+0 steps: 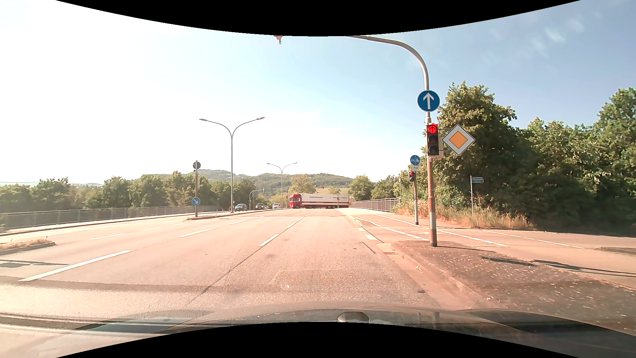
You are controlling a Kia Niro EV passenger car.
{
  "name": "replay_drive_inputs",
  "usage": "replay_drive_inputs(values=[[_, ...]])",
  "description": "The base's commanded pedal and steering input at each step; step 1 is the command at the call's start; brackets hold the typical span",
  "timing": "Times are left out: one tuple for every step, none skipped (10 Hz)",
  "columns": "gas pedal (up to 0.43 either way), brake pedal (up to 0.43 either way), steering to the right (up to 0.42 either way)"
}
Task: Follow the waypoints while adhering to traffic rules and regulations
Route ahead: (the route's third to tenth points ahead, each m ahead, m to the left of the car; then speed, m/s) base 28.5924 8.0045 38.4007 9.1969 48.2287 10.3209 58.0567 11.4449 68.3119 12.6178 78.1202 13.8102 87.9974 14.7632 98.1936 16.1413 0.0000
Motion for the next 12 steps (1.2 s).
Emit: replay_drive_inputs(values=[[0.0,0.244,0.0],[0.0,0.244,0.001],[0.0,0.244,0.001],[0.0,0.244,0.001],[0.0,0.244,0.001],[0.0,0.244,0.0],[0.0,0.244,0.001],[0.0,0.244,0.001],[0.0,0.244,0.0],[0.0,0.244,0.001],[0.0,0.244,0.001],[0.0,0.244,0.001]])
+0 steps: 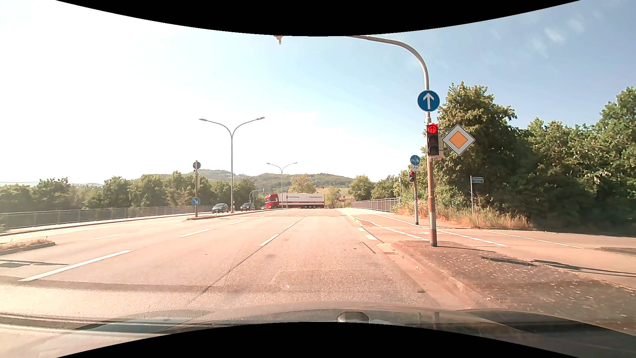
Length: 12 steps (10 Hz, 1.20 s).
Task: Follow the waypoints while adhering to traffic rules and regulations
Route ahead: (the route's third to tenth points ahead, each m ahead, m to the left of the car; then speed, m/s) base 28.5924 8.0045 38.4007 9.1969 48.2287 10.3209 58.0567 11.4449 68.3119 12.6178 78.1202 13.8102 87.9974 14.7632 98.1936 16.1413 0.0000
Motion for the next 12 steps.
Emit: replay_drive_inputs(values=[[0.0,0.244,0.001],[0.0,0.244,0.001],[0.0,0.244,0.0],[0.0,0.244,0.0],[0.0,0.244,0.001],[0.0,0.244,0.001],[0.0,0.244,0.001],[0.0,0.244,0.001],[0.0,0.244,0.001],[0.0,0.25,0.001],[0.0,0.244,0.0],[0.0,0.25,0.001]])
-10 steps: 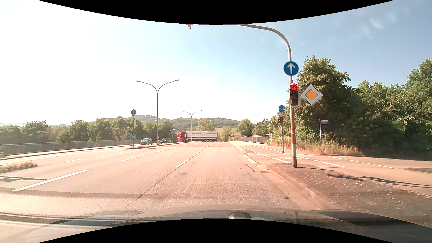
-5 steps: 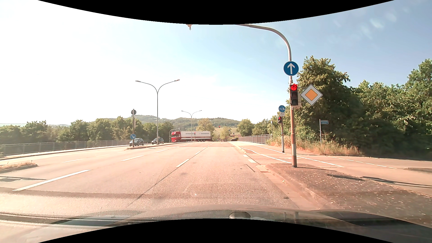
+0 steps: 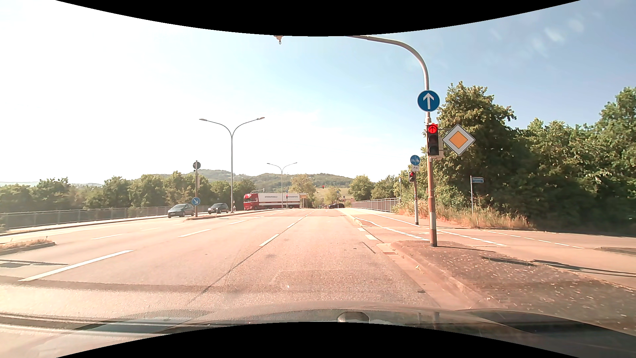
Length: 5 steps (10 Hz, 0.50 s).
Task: Follow the waypoints while adhering to traffic rules and regulations
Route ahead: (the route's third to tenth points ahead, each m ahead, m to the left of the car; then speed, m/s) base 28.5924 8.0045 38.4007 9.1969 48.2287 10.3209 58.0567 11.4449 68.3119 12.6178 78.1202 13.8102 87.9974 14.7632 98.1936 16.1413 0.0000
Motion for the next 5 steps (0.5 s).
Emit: replay_drive_inputs(values=[[0.0,0.25,0.001],[0.0,0.25,0.001],[0.0,0.25,0.001],[0.0,0.25,0.0],[0.0,0.25,0.001]])
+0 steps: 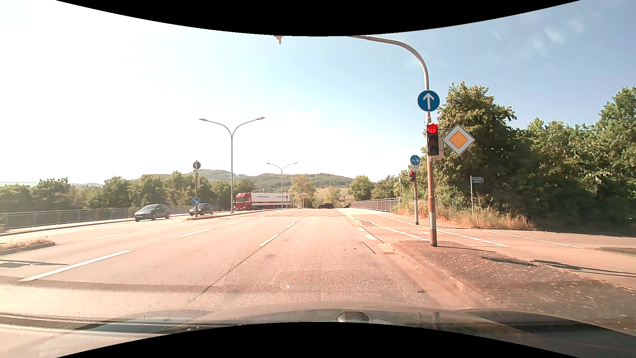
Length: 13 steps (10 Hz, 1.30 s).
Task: Follow the waypoints while adhering to traffic rules and regulations
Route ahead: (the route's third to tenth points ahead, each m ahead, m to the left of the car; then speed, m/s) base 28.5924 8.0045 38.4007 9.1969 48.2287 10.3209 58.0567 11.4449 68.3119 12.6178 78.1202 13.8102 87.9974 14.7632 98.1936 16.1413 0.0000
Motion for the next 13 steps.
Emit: replay_drive_inputs(values=[[0.0,0.25,0.001],[0.0,0.25,0.001],[0.0,0.25,0.001],[0.0,0.25,0.001],[0.0,0.25,0.001],[0.0,0.25,0.0],[0.0,0.25,0.001],[0.0,0.25,0.001],[0.0,0.25,0.001],[0.0,0.25,0.001],[0.0,0.25,0.001],[0.0,0.25,0.001],[0.0,0.25,0.001]])
